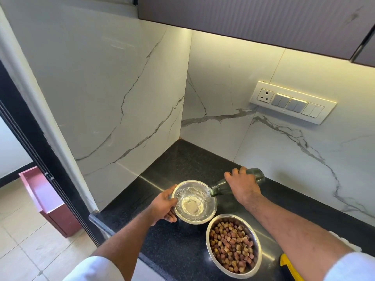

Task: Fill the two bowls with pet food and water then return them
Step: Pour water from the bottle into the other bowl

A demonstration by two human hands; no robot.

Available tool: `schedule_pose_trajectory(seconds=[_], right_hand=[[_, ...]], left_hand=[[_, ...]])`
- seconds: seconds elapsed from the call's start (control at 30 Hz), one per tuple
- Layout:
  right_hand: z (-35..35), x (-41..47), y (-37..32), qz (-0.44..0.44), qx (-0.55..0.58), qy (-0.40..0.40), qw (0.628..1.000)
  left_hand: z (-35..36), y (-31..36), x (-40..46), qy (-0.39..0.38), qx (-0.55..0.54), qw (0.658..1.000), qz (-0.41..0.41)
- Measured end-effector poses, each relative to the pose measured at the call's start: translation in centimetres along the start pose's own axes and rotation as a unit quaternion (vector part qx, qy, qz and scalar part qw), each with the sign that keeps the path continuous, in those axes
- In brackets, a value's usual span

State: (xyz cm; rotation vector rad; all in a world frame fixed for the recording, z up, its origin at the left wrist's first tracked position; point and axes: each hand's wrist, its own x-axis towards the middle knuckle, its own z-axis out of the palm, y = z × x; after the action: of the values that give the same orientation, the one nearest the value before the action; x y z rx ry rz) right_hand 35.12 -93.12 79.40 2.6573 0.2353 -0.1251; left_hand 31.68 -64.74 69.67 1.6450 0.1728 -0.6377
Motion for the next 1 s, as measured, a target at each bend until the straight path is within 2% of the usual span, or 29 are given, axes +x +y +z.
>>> schedule_pose_trajectory(seconds=[0.4, 0.6, 0.7, 0.83, 1.0], right_hand=[[1.7, -1.3, 0.2, 0.033, 0.112, 0.014, 0.993], [2.2, -2.1, 1.3, 0.081, 0.188, 0.037, 0.978], [2.5, -2.3, 2.2, 0.118, 0.252, 0.046, 0.959], [2.7, -2.6, 4.0, 0.178, 0.347, 0.051, 0.919], [3.4, -3.0, 6.2, 0.247, 0.464, 0.063, 0.848]], left_hand=[[-1.0, 1.0, -0.3, -0.036, 0.024, 0.999, 0.019], [-2.1, 1.2, 1.0, 0.032, 0.089, 0.993, 0.066], [-2.6, 1.5, 1.8, 0.094, 0.136, 0.983, 0.084], [-1.9, 2.5, 2.8, 0.191, 0.205, 0.949, 0.143], [1.5, 5.6, 4.5, 0.191, 0.194, 0.942, 0.196]])
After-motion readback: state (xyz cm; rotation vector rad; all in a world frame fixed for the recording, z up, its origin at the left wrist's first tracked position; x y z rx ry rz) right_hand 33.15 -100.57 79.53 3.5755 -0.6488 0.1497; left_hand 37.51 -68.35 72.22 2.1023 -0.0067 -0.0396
